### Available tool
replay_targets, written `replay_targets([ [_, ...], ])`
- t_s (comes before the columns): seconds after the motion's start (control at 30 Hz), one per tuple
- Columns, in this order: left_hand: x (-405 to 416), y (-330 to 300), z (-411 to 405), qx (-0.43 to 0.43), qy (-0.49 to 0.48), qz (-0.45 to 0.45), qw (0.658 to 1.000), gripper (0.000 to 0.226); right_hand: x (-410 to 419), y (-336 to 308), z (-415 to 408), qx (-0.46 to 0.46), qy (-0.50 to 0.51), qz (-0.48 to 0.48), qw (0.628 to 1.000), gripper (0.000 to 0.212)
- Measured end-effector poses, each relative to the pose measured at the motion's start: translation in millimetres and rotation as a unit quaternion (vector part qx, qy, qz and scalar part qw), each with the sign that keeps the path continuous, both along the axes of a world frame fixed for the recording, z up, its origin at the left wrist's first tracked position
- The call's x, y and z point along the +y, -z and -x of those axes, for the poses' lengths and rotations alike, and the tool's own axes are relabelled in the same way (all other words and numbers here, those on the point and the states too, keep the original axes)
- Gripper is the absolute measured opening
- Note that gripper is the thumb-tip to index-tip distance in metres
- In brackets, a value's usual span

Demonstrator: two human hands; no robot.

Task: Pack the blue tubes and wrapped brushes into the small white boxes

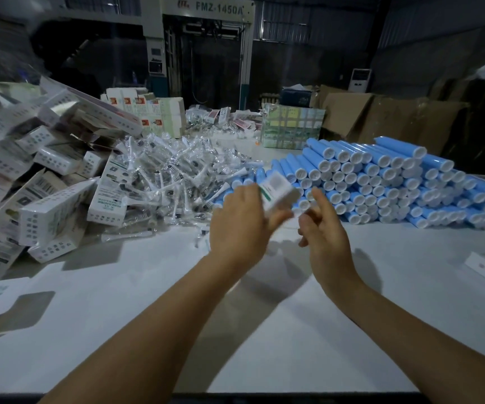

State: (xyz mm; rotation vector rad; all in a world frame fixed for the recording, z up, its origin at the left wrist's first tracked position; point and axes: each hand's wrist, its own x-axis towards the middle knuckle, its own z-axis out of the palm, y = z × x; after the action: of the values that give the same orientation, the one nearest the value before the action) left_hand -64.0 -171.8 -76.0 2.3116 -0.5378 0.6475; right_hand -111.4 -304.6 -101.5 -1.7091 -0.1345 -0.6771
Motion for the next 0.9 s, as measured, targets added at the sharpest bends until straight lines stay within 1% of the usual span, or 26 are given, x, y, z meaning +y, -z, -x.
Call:
replay_targets([
  [0.03,2,-8,1,0.057,0.055,0.153,0.985,0.052,2,-1,2,0.002,-0.016,0.004,1.0,0.043],
  [0.07,4,-14,3,0.107,0.092,0.296,0.945,0.048,5,-1,3,0.009,-0.028,0.021,0.999,0.045],
  [0.1,5,-18,3,0.168,0.107,0.413,0.889,0.049,8,0,4,0.021,-0.041,0.047,0.998,0.047],
  [0.13,6,-19,2,0.25,0.12,0.505,0.817,0.054,10,1,5,0.034,-0.06,0.071,0.995,0.05],
  [0.17,5,-18,0,0.326,0.144,0.577,0.734,0.06,12,2,5,0.048,-0.085,0.086,0.991,0.054],
  [0.2,4,-14,-1,0.383,0.169,0.628,0.655,0.064,15,4,5,0.062,-0.11,0.089,0.988,0.058],
  [0.23,2,-10,-2,0.416,0.176,0.657,0.603,0.068,17,6,4,0.075,-0.126,0.088,0.985,0.06],
  [0.27,0,-7,-2,0.431,0.168,0.672,0.578,0.07,19,7,3,0.083,-0.124,0.09,0.985,0.06],
  [0.3,-1,-4,-3,0.435,0.153,0.682,0.567,0.07,22,7,2,0.084,-0.104,0.104,0.986,0.059],
  [0.4,-5,2,-6,0.426,0.136,0.701,0.555,0.067,24,10,0,0.07,-0.02,0.172,0.982,0.066],
  [0.47,-6,3,-5,0.428,0.133,0.701,0.555,0.059,24,12,0,0.064,0.015,0.231,0.971,0.067],
  [0.53,-5,2,-3,0.433,0.116,0.686,0.573,0.055,24,15,-1,0.056,0.037,0.285,0.956,0.065],
  [0.6,-3,1,-1,0.426,0.103,0.673,0.595,0.053,22,16,-2,0.06,0.037,0.291,0.954,0.058],
  [0.67,-3,1,-1,0.411,0.105,0.654,0.627,0.05,19,12,-4,0.068,0.02,0.24,0.968,0.05],
  [0.73,-1,4,-2,0.391,0.114,0.608,0.682,0.046,12,4,-3,0.065,0.013,0.185,0.98,0.041],
  [0.8,3,8,-3,0.374,0.138,0.548,0.736,0.038,1,-9,-2,0.054,0.034,0.167,0.984,0.036],
  [0.83,5,10,-3,0.372,0.147,0.517,0.757,0.032,-9,-17,-1,0.051,0.051,0.166,0.984,0.034],
  [0.9,6,16,-3,0.376,0.152,0.467,0.786,0.023,-35,-33,8,0.055,0.086,0.171,0.98,0.032],
])
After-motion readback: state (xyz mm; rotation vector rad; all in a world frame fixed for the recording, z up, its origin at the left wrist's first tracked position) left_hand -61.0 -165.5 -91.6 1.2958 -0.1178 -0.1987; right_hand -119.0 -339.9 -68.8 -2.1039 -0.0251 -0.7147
